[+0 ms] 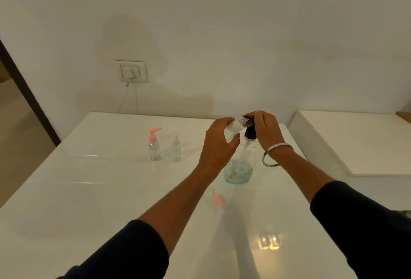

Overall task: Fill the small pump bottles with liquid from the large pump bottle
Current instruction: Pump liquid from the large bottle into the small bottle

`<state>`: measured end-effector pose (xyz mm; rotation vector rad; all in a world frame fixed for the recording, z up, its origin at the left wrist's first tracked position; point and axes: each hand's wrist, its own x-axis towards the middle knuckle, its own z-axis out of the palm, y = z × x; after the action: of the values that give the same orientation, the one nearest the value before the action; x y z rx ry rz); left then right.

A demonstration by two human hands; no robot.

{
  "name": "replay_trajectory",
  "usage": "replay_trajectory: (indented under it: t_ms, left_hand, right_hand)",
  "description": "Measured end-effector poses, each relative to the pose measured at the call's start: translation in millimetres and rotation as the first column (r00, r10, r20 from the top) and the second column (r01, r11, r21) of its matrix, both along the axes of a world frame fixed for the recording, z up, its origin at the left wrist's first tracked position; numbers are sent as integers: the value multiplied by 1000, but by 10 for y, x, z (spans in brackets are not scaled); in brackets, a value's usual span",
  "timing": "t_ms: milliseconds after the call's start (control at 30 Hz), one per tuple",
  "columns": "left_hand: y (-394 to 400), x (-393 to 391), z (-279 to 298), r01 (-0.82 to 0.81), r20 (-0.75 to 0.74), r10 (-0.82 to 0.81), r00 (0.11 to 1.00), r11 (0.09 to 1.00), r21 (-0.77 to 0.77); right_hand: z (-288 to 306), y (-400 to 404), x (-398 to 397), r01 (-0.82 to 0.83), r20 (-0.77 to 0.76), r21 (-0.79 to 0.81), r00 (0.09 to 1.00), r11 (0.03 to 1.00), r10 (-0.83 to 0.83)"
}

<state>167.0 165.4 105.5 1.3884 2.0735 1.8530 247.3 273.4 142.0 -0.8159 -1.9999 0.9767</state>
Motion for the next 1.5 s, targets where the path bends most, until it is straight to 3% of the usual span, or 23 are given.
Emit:
replay_trajectory:
  t_ms: [800,1300,1500]
  left_hand:
    - [-3,2,21,-14,22,14,1000,1000,2]
    - [15,-13,-53,-4,23,5,1000,1000,-25]
    - [-19,10,44,6,14,-6,1000,1000,2]
  right_hand:
    - [102,28,-21,-15,64,2,998,1000,15]
    - [-109,-9,-6,13,-20,-9,1000,1000,-13]
    - [62,-2,38,-26,53,39,998,999,23]
